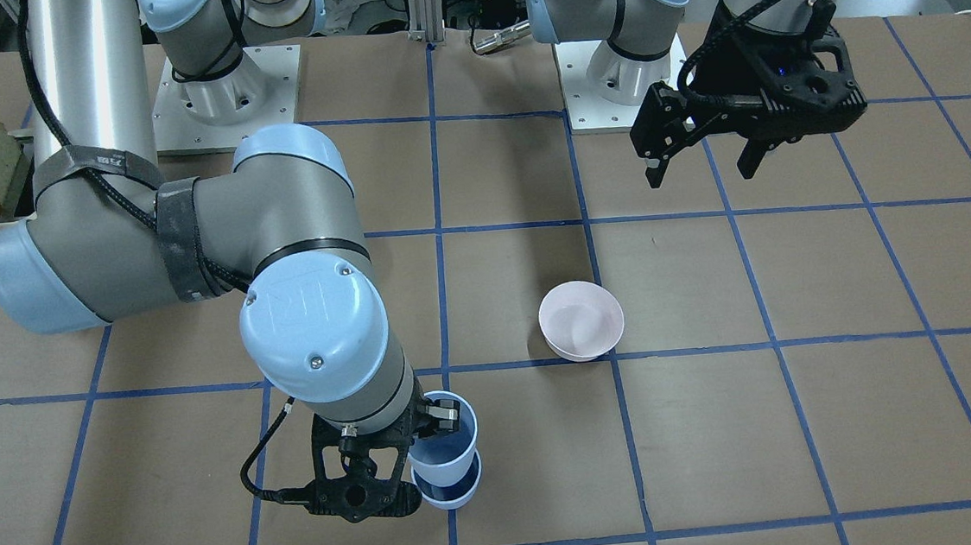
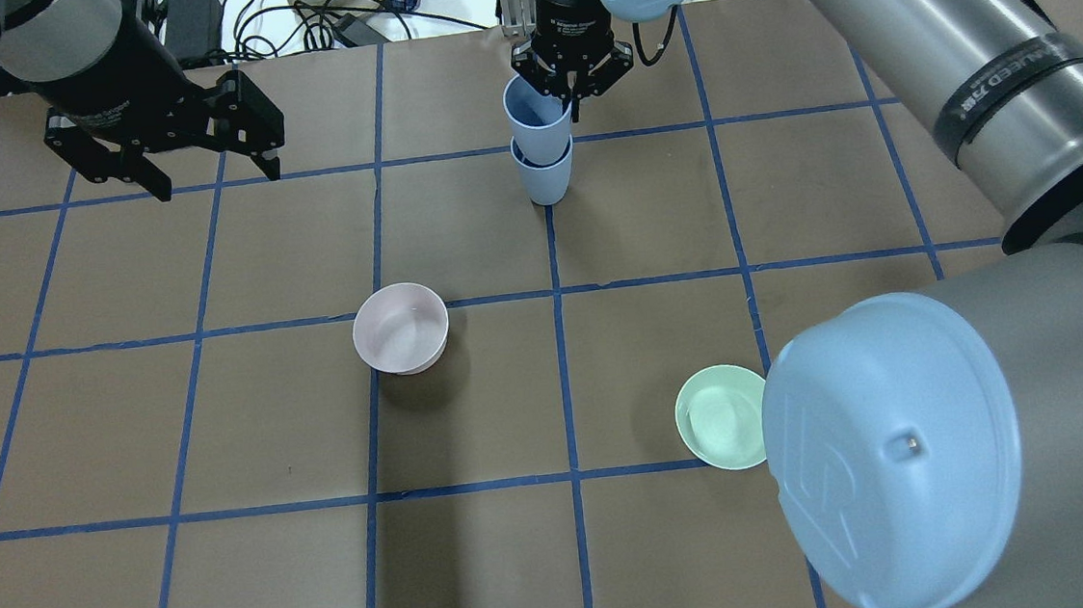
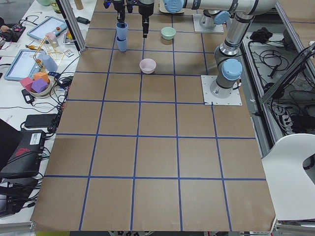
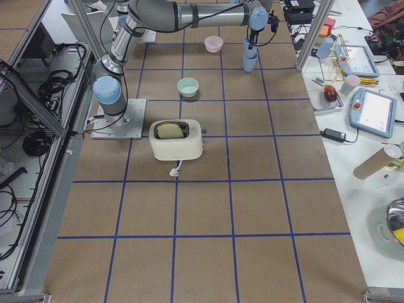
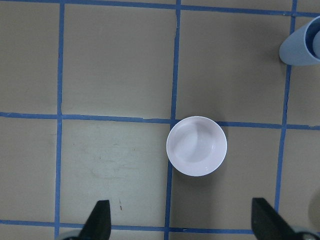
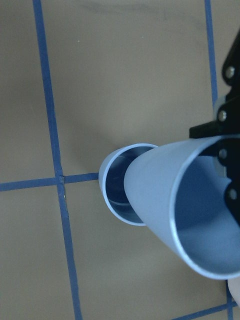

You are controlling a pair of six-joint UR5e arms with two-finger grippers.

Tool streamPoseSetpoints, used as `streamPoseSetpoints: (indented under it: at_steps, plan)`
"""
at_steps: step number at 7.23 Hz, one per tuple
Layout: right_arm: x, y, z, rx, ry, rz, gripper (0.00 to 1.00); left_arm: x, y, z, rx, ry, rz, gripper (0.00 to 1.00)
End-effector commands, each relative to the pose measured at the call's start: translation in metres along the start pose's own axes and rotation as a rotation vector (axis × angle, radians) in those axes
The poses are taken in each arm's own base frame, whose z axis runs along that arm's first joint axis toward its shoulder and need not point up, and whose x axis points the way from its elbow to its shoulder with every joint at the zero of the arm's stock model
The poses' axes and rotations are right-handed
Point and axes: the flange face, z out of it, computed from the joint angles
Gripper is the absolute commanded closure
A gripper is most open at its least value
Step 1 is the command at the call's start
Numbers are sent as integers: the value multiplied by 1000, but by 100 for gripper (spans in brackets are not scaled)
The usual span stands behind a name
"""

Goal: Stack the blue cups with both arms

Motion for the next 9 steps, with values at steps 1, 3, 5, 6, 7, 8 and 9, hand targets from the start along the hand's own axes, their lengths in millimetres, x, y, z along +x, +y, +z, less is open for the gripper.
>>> streamPoseSetpoints:
  at_steps: [1,3,5,6,7,8,9]
  plan:
    - [-3,-9,4,9,-3,1,84,0,0,0,0,0,0,0]
    - [-4,-13,7,35,-13,-1,0,0,0,0,0,0,0,0]
    - [-3,-11,-5,48,-13,-2,0,0,0,0,0,0,0,0]
    - [15,-8,-33,61,-18,3,0,0,0,0,0,0,0,0]
    - [30,4,-59,55,-19,4,0,0,0,0,0,0,0,0]
    - [53,10,-80,48,-7,-114,0,0,0,0,0,0,0,0]
    - [93,15,-90,-17,-3,-139,0,0,0,0,0,0,0,0]
